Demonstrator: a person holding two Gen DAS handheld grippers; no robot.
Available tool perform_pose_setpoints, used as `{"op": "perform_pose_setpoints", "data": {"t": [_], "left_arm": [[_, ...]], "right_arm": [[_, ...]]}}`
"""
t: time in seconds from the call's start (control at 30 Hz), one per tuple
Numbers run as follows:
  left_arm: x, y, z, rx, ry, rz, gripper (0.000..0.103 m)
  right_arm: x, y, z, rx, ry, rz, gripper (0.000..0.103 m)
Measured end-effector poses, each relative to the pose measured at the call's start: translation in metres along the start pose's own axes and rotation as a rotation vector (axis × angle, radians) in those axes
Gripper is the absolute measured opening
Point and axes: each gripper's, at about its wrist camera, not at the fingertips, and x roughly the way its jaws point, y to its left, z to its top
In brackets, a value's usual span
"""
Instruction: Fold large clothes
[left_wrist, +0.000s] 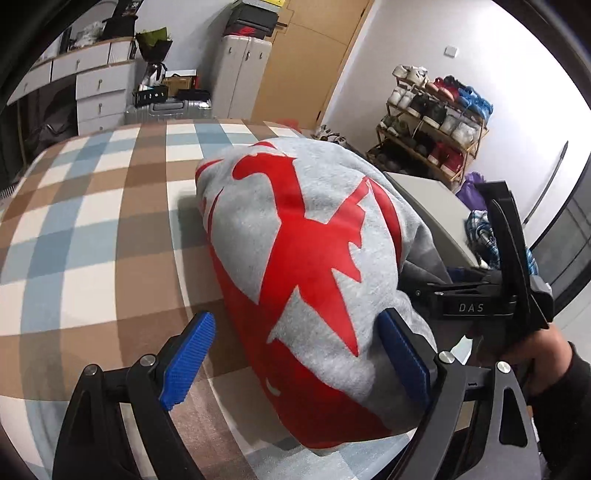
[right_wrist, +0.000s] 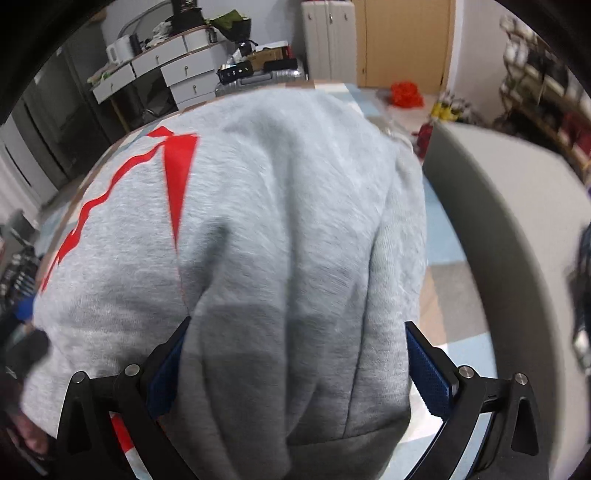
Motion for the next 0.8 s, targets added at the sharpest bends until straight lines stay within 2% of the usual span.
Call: {"op": "perform_pose_setpoints", "data": {"t": [0.07,0.13,0.17,0.23,0.3,0.4,0.47,0.53,0.63,0.67,0.8], "left_arm": [[0.0,0.006,0.0,-0.025,0.022,-0.015,0.089],[-0.002,0.011,0.001,-0.035,0.037,-0.022,0.089],[-0.004,0.01,0.001,-0.037,0.036,-0.02,0.089],[-0.012,0.007,0.001,-0.042,0.021,-0.012,0.088],[-0.022,0.0,0.002,-0.02,-0.015,-0.037,0.088],[-0.024,-0.011,0.0,0.023,-0.023,-0.072,0.088],[-0.014,-0.014,-0.004,0.052,0.004,-0.046,0.088],[-0.003,-0.011,-0.008,0.047,0.044,-0.047,0.089],[0.005,0.001,-0.01,-0.003,0.079,-0.086,0.09],[0.007,0.004,-0.01,-0.011,0.089,-0.091,0.093],[0.008,0.0,-0.014,0.026,0.08,-0.065,0.095]], "right_arm": [[-0.007,-0.001,0.003,0.01,-0.011,0.019,0.103],[-0.021,0.0,0.008,0.003,-0.027,-0.006,0.103],[-0.034,0.002,0.009,0.002,-0.064,-0.026,0.103],[-0.055,0.006,0.008,-0.007,-0.133,-0.018,0.103],[-0.071,0.015,0.005,-0.042,-0.167,-0.005,0.103],[-0.063,0.028,-0.007,-0.105,-0.125,-0.104,0.103],[-0.045,0.026,-0.016,-0.132,-0.068,-0.185,0.103],[-0.035,0.015,-0.023,-0.119,-0.048,-0.152,0.103],[-0.032,0.0,-0.025,-0.092,-0.042,-0.101,0.103],[-0.03,-0.004,-0.025,-0.095,-0.039,-0.084,0.103],[-0.025,-0.022,-0.03,-0.039,-0.021,0.002,0.103]]}}
